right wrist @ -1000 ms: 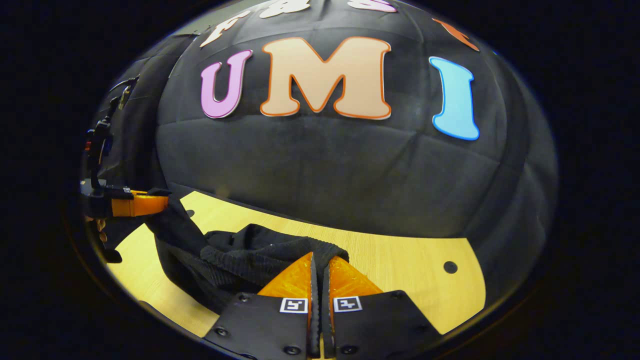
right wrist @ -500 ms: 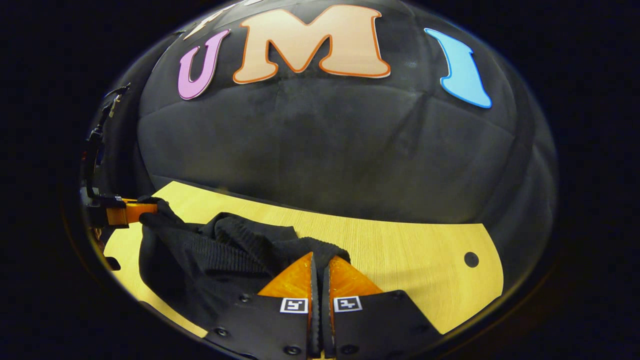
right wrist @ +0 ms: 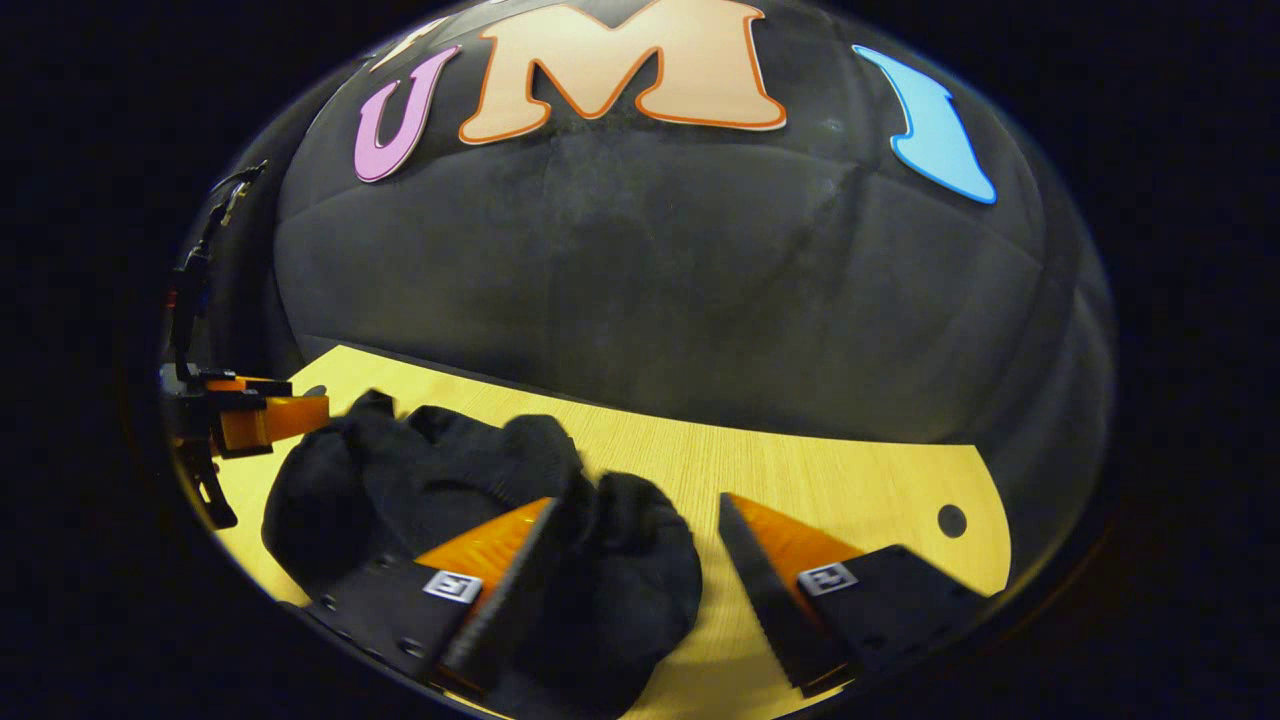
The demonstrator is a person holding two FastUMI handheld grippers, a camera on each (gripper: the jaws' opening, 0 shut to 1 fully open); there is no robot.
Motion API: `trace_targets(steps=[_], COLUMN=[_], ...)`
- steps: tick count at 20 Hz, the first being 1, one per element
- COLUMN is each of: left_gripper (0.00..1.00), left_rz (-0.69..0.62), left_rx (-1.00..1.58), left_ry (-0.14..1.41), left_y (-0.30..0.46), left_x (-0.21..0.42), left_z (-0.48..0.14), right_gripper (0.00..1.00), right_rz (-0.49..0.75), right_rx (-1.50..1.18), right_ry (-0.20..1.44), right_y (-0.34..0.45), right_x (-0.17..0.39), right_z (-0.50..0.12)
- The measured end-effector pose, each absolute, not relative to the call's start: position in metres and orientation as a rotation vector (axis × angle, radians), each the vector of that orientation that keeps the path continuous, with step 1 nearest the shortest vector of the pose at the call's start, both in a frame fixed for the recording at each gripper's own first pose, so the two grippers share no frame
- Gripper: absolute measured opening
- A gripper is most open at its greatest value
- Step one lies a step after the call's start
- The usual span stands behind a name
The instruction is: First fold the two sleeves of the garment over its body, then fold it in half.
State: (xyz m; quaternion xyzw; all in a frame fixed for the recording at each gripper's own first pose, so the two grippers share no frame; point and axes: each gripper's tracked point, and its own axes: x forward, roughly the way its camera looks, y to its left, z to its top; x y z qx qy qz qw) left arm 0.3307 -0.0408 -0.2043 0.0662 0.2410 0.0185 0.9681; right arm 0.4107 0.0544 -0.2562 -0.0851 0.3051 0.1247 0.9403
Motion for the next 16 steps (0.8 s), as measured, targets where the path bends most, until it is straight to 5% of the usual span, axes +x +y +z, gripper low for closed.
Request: trace_targets(steps=[1,16], left_gripper=[0.95,0.94], left_rz=[0.047,0.02], left_rx=[0.125,0.097], left_ry=[0.479,0.146], left_y=[-0.039,-0.061], left_x=[0.328,0.207], left_z=[-0.199,-0.045], right_gripper=[0.99,0.98], right_rz=[0.252,0.282], right_rx=[-0.181,-0.179], right_ry=[0.613,0.274], right_y=[0.053,0.063], right_x=[0.41,0.289], right_z=[-0.251,-0.093])
